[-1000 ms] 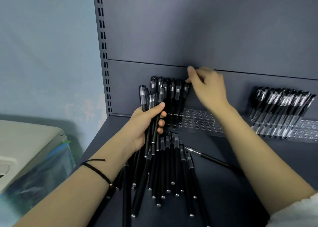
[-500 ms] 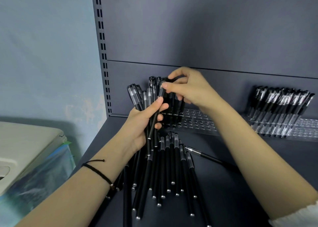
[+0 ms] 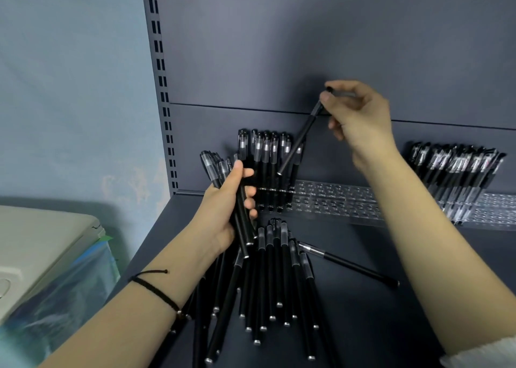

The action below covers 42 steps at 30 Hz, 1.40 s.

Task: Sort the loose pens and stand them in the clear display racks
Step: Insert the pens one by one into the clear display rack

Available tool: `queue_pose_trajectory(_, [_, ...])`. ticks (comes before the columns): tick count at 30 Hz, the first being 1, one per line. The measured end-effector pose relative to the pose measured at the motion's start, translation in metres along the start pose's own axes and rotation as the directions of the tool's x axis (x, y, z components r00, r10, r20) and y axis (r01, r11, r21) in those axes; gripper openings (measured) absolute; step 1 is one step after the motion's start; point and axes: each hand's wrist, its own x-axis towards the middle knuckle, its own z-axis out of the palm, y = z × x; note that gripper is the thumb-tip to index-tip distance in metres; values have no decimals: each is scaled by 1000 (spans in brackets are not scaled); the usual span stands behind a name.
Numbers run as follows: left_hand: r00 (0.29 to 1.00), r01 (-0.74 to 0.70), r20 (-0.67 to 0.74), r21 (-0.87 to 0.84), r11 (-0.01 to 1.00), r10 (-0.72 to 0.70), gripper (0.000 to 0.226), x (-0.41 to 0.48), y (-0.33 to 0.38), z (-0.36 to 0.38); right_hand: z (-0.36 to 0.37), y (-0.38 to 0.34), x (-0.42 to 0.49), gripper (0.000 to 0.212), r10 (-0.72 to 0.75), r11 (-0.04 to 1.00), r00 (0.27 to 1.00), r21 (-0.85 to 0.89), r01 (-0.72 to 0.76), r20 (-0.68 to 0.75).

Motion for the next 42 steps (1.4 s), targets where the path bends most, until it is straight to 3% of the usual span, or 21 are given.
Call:
queue_pose_trajectory(5, [997,70,36,-45,997,-69,30,3,-2,-1,-5,13,6,13,-108,966,993,-231,115,44])
queue_pose_trajectory(9, [990,120,83,-37,992,-117,27,3,-1,1,-4,21,7,21,-135,933,985,-320,162,104])
queue_pose_trajectory(13, [978,178,124,-62,982,-169,19,5,0,-1,-1,23,6,24,-142,928,978,-323,186,155])
queue_pose_trajectory(25, [990,129,70,-72,989,-124,23,5,-1,0,2,14,3,23,-182,893,941,-353,279,285])
queue_pose_trajectory(32, [991,121,55,-54,991,-118,21,3,0,1,-2,12,5,14,-157,868,954,-424,257,257])
queue_pose_trajectory(38, [988,127,89,25,992,-128,17,-1,0,2,-3,27,3,13,69,772,926,-608,187,372])
queue_pose_trajectory(42, [992,60,107,8,998,-61,14,-2,0,3,-3,22,2,5,15,758,941,-617,210,338])
